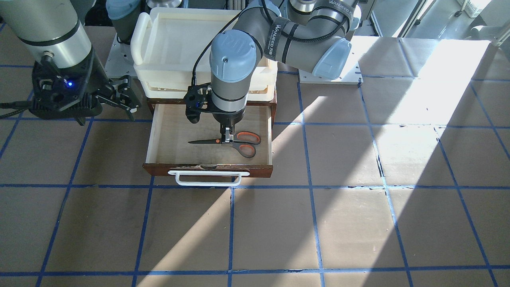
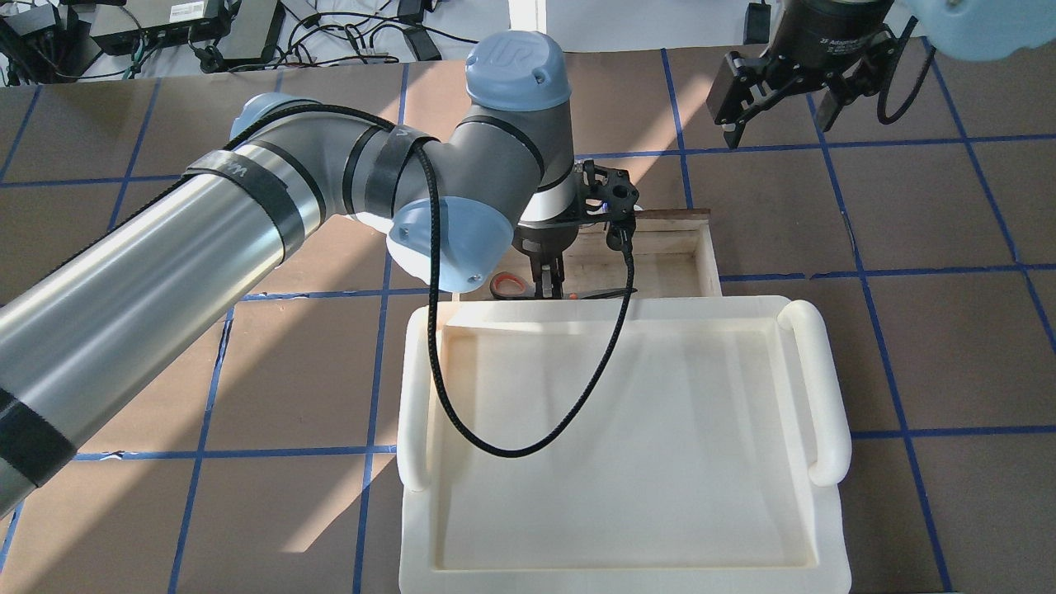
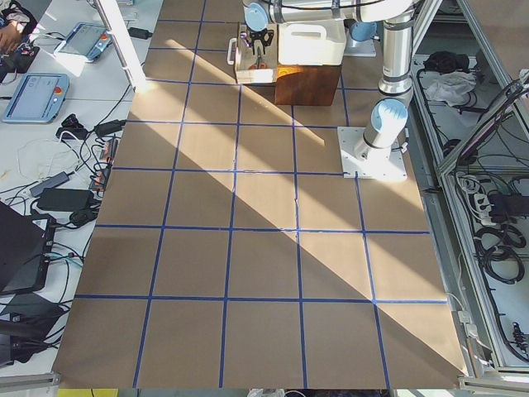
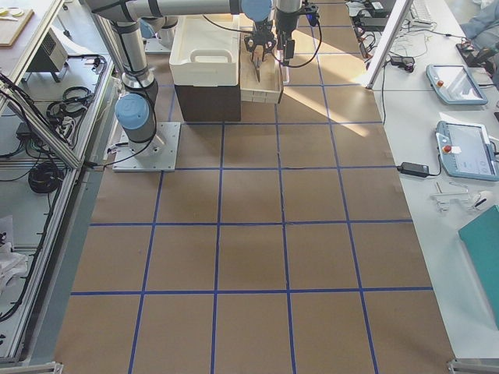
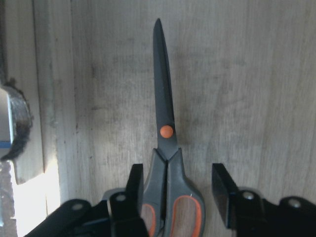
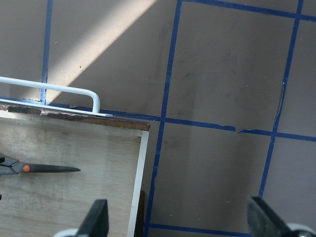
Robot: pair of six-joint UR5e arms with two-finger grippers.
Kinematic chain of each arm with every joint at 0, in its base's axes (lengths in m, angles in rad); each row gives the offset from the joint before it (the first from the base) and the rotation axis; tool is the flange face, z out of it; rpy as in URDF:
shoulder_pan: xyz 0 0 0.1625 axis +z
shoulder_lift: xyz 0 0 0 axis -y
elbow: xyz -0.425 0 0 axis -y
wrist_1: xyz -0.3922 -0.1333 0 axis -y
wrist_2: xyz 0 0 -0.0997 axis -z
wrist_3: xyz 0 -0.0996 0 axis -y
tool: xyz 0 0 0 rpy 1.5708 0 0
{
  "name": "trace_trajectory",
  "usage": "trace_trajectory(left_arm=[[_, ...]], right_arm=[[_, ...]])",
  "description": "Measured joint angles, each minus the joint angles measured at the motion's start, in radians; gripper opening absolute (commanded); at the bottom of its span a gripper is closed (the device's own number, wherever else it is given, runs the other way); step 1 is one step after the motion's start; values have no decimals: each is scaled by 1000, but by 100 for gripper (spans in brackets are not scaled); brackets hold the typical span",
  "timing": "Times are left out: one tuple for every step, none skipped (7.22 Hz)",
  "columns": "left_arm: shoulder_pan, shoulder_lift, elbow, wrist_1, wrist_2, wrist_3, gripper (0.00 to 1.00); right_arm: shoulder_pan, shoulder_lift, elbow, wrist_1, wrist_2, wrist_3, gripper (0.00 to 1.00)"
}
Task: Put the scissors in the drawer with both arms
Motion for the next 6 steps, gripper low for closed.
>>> trace_trajectory(left_arm=[[-4, 10, 3, 0, 3, -23, 73], [-4, 26, 9, -4, 5, -47, 73], [-1, 53, 16, -21, 4, -118, 73], [7, 89, 28, -44, 4, -249, 86], [25, 127, 47, -63, 8, -416, 99], [52, 158, 64, -73, 9, -585, 100]], right_arm=[[0, -2, 0, 0, 3, 1, 100], [0, -3, 0, -1, 5, 1, 100], [0, -4, 0, 0, 5, 1, 100], [0, -4, 0, 0, 6, 1, 100], [0, -4, 0, 0, 6, 1, 100], [0, -4, 0, 1, 6, 1, 100]])
